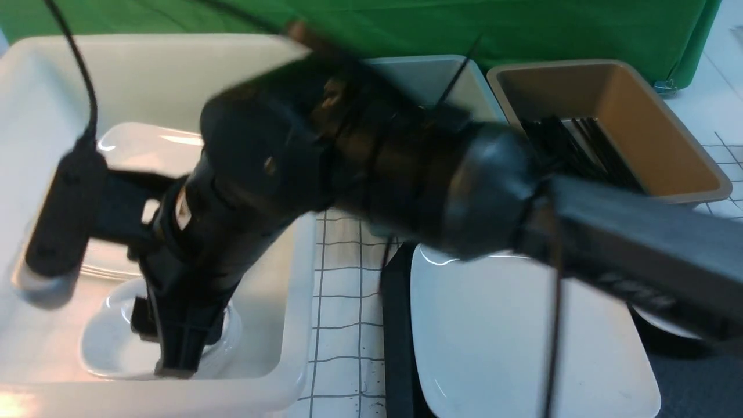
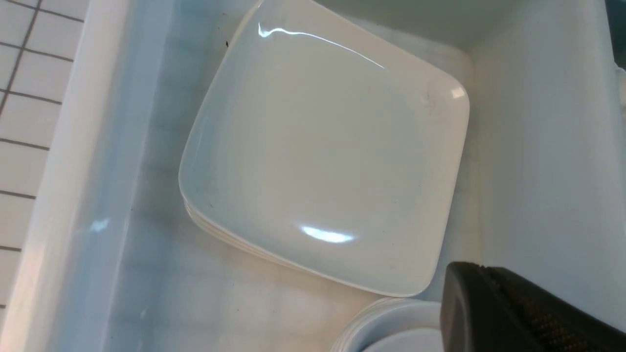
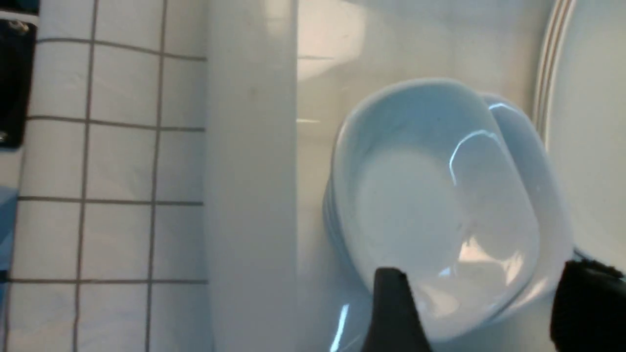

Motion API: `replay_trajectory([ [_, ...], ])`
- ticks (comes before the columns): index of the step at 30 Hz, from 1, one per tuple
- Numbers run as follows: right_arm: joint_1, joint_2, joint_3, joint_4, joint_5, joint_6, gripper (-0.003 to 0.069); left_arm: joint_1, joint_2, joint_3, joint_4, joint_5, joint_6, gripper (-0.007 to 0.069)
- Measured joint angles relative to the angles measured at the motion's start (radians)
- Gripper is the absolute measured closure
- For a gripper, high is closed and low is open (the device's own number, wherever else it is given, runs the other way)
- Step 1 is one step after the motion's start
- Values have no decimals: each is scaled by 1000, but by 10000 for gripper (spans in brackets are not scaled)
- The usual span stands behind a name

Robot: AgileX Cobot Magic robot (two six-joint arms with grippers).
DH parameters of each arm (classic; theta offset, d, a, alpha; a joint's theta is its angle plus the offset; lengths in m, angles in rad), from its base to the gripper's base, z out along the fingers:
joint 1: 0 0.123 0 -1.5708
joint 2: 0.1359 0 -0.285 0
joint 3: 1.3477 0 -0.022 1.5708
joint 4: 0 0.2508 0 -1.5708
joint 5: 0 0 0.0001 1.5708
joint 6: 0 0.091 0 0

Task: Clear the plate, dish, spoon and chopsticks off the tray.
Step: Use the right arm to put the small plate into the large storage box on the left, then use the right arm to grab a small plate from the dinner plate

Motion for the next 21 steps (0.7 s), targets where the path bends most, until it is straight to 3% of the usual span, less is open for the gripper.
replay_trajectory([
  [3, 0, -73, 0, -31, 67, 52, 228, 0, 0, 0, 0, 0, 0, 606],
  [6, 0, -199, -1, -140, 251, 124, 393, 0, 0, 0, -3, 0, 1, 606],
  [8, 0, -243, 4, -200, 288, 156, 470, 0, 0, 0, -4, 0, 1, 606],
  [9, -5, -313, 27, -304, 288, 249, 576, 0, 0, 0, -6, 1, 1, 606],
  [11, -21, -381, 58, -364, 288, 297, 621, 0, 0, 0, -8, 2, 1, 606],
  [16, -180, -592, 248, -436, 288, 398, 629, 0, 0, 0, -10, -7, 2, 606],
  [19, -379, -717, 465, -449, 287, 453, 629, 0, 2, 0, -33, -14, 2, 606],
  [20, -379, -717, 479, -449, 287, 453, 629, 0, 3, 0, -35, -14, 2, 606],
  [21, -493, -747, 592, -445, 285, 470, 628, 0, 3, 0, -50, -15, 3, 606],
])
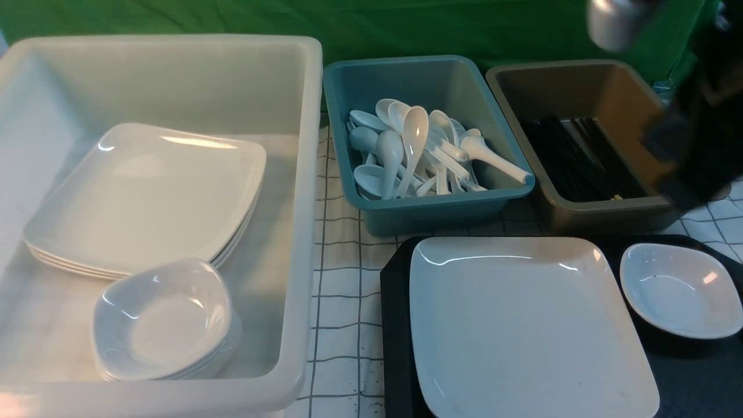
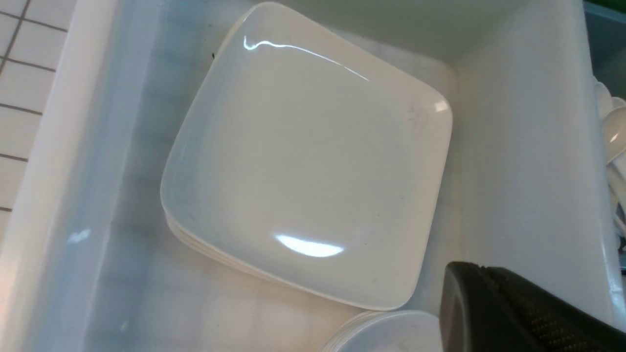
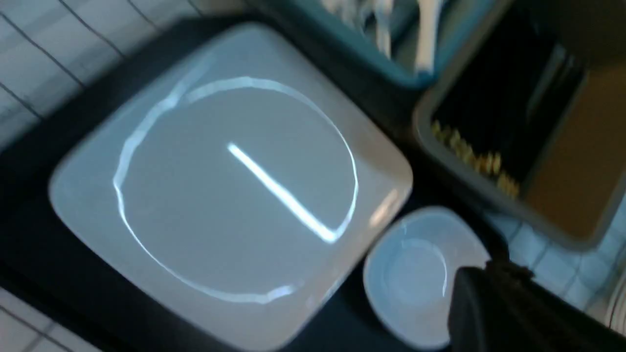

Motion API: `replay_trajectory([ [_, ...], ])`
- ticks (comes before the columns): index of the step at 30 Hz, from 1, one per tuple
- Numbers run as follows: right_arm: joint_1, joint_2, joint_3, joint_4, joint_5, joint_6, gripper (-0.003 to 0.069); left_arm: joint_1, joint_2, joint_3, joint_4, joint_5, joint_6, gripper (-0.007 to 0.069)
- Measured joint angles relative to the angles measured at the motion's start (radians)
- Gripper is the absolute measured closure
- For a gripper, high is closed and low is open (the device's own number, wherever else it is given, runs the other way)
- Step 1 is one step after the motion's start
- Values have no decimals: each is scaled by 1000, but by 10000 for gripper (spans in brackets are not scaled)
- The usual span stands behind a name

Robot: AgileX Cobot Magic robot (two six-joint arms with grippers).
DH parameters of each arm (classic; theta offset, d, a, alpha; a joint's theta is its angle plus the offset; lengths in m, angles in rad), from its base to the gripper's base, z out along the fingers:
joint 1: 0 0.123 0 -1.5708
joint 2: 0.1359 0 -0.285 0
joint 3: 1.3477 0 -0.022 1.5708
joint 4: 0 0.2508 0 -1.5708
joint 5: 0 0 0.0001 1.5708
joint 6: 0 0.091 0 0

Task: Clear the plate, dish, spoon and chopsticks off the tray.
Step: Use the right arm to grab a small plate from the dinner plate

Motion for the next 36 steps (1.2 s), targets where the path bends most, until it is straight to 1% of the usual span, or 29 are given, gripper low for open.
replay_trajectory([
  [1, -12, -1, 14, 0, 0, 1, 628, 0, 0, 0, -2, 0, 0, 606],
  [2, -95, -3, 115, 28, -2, 9, 617, 0, 0, 0, -13, 0, 0, 606],
  [3, -116, 0, 145, 37, -3, 10, 612, 0, 0, 0, -16, 0, 0, 606],
  [4, -182, 14, 247, 72, -16, 12, 582, 0, 0, 0, -26, 3, 0, 606],
  [5, -227, 35, 339, 99, -60, 12, 543, 0, 0, 0, -32, 3, 1, 606],
  [6, -247, 55, 394, 113, -116, 12, 500, 0, 0, 0, -36, 3, 5, 606],
  [9, -264, 127, 489, 108, -268, 12, 344, 0, 0, 0, -45, 3, 21, 606],
  [10, -264, 133, 493, 108, -275, 12, 344, 0, 0, 0, -45, 3, 21, 606],
  [11, -265, 173, 504, 102, -321, 11, 271, 0, 0, 0, -46, 3, 24, 606],
  [13, -265, 226, 505, 87, -371, 9, 179, 0, 0, 0, -46, 3, 24, 606],
  [14, -265, 249, 504, 69, -389, 7, 144, 0, 0, 0, -46, 3, 24, 606],
  [16, -265, 290, 502, 6, -412, 9, 104, 0, 0, 0, -49, 3, 24, 606],
  [18, -265, 314, 501, -46, -419, 11, 97, 0, 0, 0, -54, 3, 24, 606],
  [21, -265, 364, 496, -178, -439, 12, 100, 0, 0, 0, -76, 5, 24, 606],
  [23, -265, 377, 494, -209, -445, 12, 102, 0, 0, 0, -87, 10, 24, 606],
  [25, -265, 413, 492, -273, -479, 12, 116, 0, 0, 0, -121, 25, 26, 606],
  [28, -265, 448, 492, -312, -498, 13, 127, 0, 0, 0, -146, 32, 38, 606],
  [30, -265, 482, 489, -359, -500, 13, 147, 0, 0, 0, -157, 35, 47, 606],
  [32, -265, 503, 482, -407, -496, 13, 181, 0, 0, 0, -159, 40, 48, 606],
  [33, -265, 505, 481, -411, -495, 13, 186, 0, 0, 0, -159, 40, 48, 606],
  [35, -265, 522, 480, -444, -490, 13, 279, 0, 0, 0, -160, 47, 49, 606],
  [36, -265, 522, 480, -445, -488, 13, 290, 0, 0, 0, -160, 47, 49, 606],
])
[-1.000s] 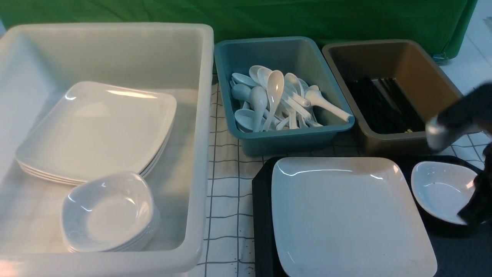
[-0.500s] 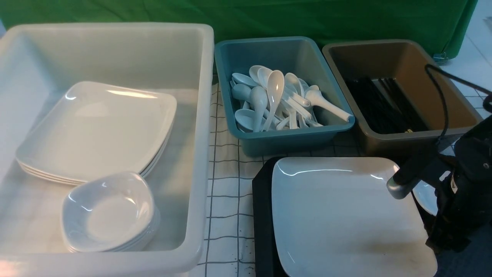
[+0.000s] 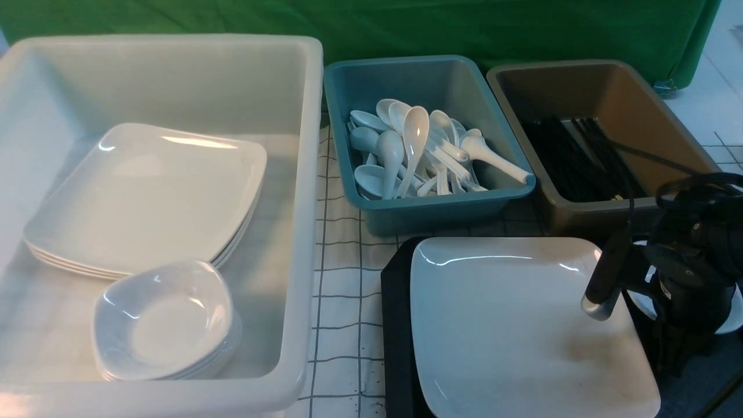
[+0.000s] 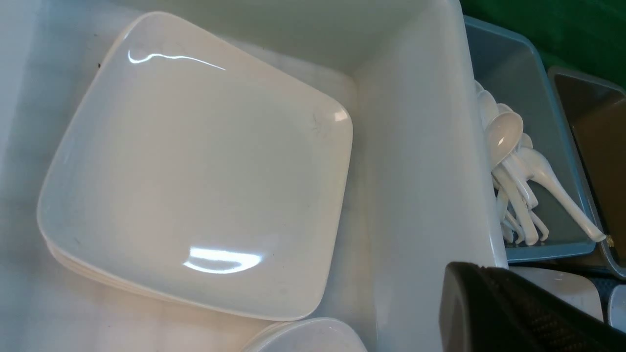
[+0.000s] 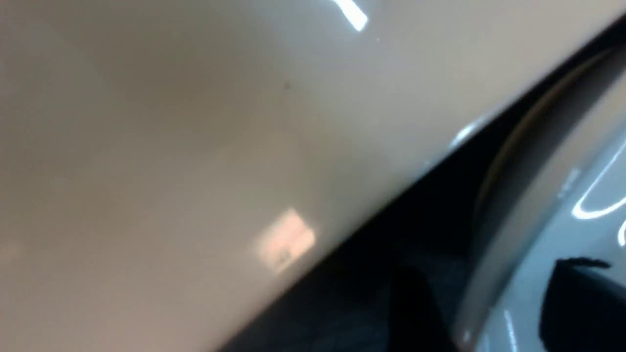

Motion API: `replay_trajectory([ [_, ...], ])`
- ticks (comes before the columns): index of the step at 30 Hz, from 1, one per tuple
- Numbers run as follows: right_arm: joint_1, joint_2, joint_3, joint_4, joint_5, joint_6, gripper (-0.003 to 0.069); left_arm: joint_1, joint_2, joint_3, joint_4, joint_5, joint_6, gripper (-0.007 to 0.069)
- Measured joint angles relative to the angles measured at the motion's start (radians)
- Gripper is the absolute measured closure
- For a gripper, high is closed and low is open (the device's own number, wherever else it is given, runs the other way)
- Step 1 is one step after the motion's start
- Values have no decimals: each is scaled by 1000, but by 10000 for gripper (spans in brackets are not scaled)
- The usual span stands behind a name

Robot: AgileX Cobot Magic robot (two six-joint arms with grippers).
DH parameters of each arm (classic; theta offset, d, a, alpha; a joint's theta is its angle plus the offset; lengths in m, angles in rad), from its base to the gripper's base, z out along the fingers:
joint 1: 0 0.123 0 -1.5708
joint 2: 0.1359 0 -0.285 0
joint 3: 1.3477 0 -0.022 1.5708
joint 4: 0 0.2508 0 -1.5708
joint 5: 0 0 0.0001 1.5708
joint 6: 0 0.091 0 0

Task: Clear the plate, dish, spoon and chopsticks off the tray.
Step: Use the right arm to grab a small plate from the dinner plate, then use the right arm to put the small plate into the large storage box on the left

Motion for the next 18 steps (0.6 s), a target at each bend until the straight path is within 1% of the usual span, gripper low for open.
replay_trajectory([
  [1, 1, 4, -1, -6, 14, -1, 393, 0, 0, 0, 0, 3, 0, 606],
  [2, 2, 4, -2, -7, 18, -3, 447, 0, 0, 0, 0, 5, 1, 606],
  [3, 4, 4, -4, -10, 19, -3, 454, 0, 0, 0, 0, 5, 1, 606],
  [4, 13, 4, -13, -15, 41, -3, 510, 0, 0, 0, 0, 9, 1, 606],
  [5, 16, 1, -18, -17, 63, 0, 531, 0, 0, 0, 0, 10, 1, 606],
  [6, 17, -1, -19, -17, 63, 2, 531, 0, 0, 0, 0, 10, 1, 606],
  [10, 46, -56, -42, 5, 177, 51, 581, 0, 0, 0, -1, 11, 1, 604],
  [17, 164, -261, -154, 227, 395, 76, 582, 0, 0, 0, -6, 11, 1, 604],
  [18, 173, -274, -165, 236, 400, 76, 582, 0, 0, 0, -6, 11, 1, 604],
])
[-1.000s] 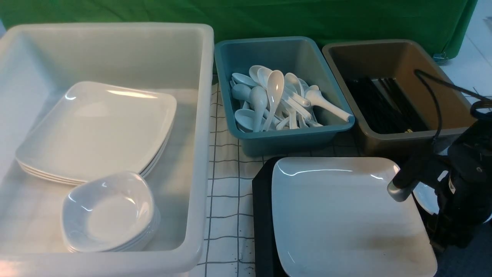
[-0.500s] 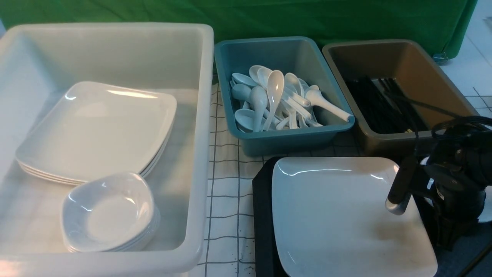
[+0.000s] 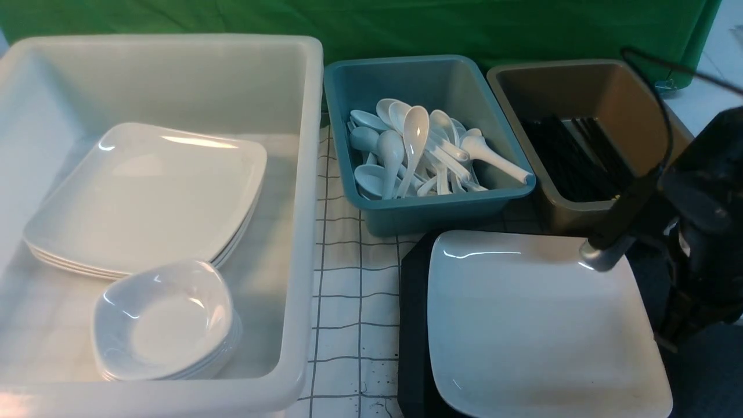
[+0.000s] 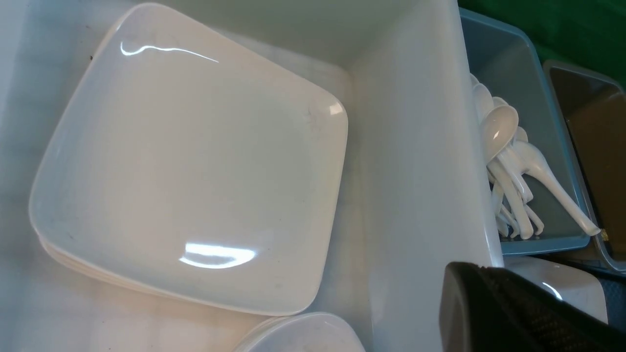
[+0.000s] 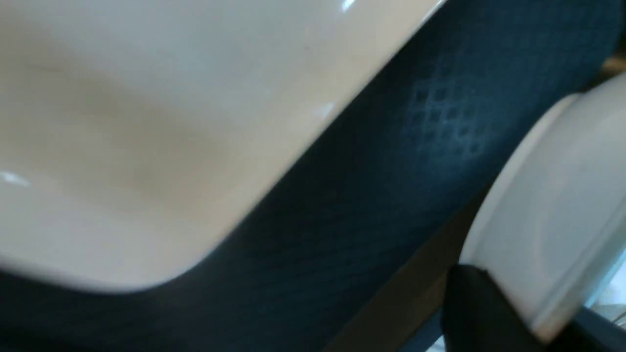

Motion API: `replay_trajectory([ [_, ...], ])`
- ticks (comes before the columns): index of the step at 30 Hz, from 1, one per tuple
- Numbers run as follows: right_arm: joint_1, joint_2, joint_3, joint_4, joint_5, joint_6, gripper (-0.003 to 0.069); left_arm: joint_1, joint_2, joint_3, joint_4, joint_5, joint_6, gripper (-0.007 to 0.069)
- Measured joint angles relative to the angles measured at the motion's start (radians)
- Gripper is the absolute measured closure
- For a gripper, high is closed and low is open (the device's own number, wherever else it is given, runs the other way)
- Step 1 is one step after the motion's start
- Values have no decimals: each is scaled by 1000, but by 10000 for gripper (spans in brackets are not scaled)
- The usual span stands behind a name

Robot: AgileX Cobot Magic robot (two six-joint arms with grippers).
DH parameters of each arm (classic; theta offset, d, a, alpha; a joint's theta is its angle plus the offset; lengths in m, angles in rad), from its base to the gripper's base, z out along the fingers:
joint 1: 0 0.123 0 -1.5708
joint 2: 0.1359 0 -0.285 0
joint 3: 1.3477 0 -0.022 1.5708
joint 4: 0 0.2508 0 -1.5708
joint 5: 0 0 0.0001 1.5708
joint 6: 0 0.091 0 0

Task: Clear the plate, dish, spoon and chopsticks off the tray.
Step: Use the right arm to put the small plate into the large storage box on the left

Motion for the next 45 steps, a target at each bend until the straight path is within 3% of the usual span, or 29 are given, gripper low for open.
replay_trajectory([
  [3, 64, -85, -86, 153, 34, -2, 582, 0, 0, 0, -1, 0, 0, 604],
  [7, 177, -146, -239, 475, -101, -94, 582, 0, 0, 0, -2, 0, 0, 604],
  [10, 305, -88, -356, 790, -220, -309, 582, 0, 0, 0, -2, 0, 0, 604],
  [13, 405, 16, -441, 889, -259, -460, 582, 0, 0, 0, -2, 0, 0, 604],
  [17, 518, 222, -564, 876, -324, -648, 582, 0, 0, 0, -2, 3, 0, 604],
  [22, 577, 415, -681, 768, -409, -709, 581, 0, 0, 0, -2, 11, 0, 604],
  [28, 586, 530, -730, 672, -428, -710, 557, 0, 0, 0, -2, 12, 1, 604],
  [40, 586, 517, -732, 657, -430, -652, 316, 0, 0, 0, -2, 12, 3, 604],
  [45, 586, 389, -734, 652, -348, -604, 270, 0, 0, 0, -2, 12, 3, 604],
])
